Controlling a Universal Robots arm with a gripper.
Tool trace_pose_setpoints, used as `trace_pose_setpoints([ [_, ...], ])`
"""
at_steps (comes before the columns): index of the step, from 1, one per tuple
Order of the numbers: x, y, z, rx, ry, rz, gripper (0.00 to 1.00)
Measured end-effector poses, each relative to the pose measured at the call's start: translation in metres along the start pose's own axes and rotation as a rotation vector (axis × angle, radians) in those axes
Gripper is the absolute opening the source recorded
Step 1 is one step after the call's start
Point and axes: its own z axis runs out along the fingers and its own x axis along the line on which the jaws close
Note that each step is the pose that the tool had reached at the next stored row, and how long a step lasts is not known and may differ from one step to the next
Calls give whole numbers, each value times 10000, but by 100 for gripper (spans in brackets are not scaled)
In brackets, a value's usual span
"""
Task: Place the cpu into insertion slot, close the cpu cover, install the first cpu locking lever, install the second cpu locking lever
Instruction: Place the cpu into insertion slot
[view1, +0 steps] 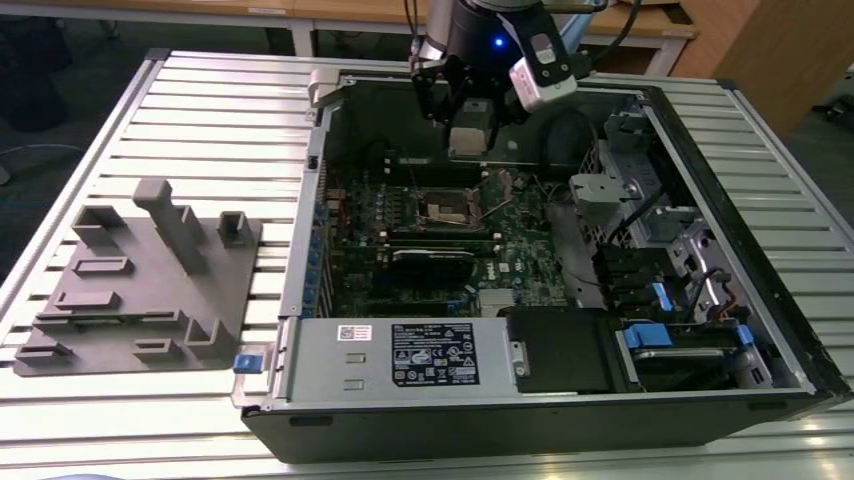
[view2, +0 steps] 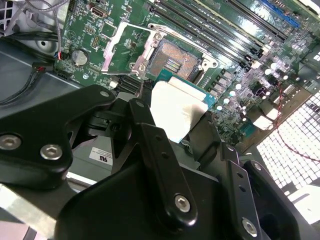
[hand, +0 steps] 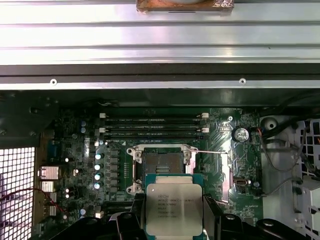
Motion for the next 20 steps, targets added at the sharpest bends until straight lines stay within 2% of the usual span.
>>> trace_pose_setpoints([
  [6, 0, -3, 28, 4, 1, 0, 54],
  [14, 0, -3, 30, 4, 2, 0, 54],
  [17, 0, -5, 51, 4, -1, 0, 54],
  [20, 1, -9, 98, 5, -20, -2, 54],
])
